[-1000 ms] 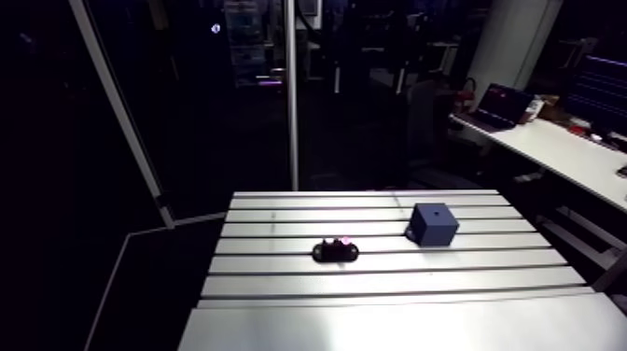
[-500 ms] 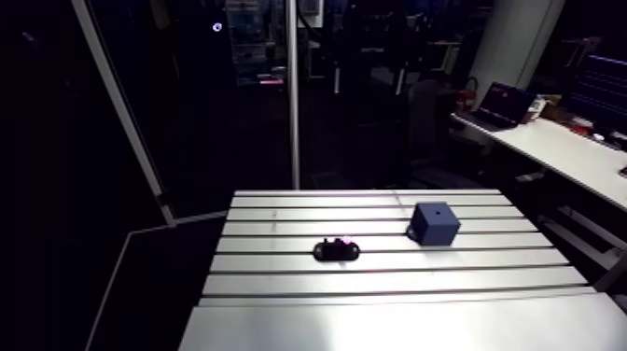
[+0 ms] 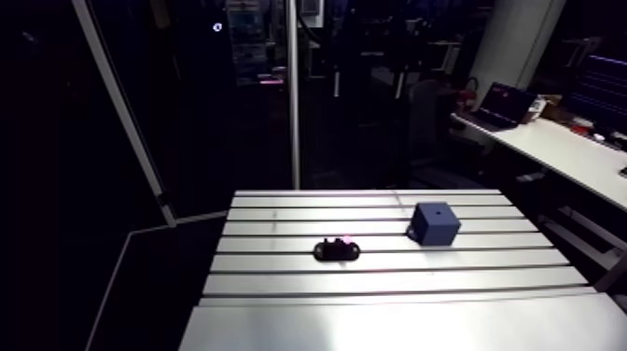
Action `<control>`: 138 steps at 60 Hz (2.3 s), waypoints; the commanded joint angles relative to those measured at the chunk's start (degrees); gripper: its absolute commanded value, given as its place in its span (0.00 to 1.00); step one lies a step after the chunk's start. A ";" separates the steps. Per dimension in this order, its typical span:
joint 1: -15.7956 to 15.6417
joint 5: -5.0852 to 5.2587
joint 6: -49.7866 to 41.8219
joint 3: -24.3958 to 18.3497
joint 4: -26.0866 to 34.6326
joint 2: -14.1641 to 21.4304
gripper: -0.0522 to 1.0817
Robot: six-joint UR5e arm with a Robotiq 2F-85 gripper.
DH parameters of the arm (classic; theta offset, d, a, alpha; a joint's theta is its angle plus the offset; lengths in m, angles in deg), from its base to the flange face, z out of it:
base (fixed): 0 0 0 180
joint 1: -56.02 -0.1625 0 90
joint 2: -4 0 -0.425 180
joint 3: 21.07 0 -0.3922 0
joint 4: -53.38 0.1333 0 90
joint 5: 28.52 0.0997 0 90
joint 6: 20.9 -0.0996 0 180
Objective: Pick up the M10 bolt and insert it into the hole until fully seated.
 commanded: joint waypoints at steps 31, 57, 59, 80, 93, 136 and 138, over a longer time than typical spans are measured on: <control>-0.09 0.21 -0.17 3.08 -3.79 -0.61 0.05; -0.09 0.13 -1.67 5.97 -7.57 -1.40 0.05; -0.09 0.12 -1.82 6.29 -7.75 -1.41 0.05; -0.10 -0.23 -2.46 11.96 -14.43 -2.89 0.05; -0.18 -0.32 -2.36 16.12 -18.18 -5.05 0.05; -1.06 -0.23 -1.58 21.34 -25.23 -9.67 0.07; -1.06 -0.23 -1.58 21.53 -25.94 -9.74 0.07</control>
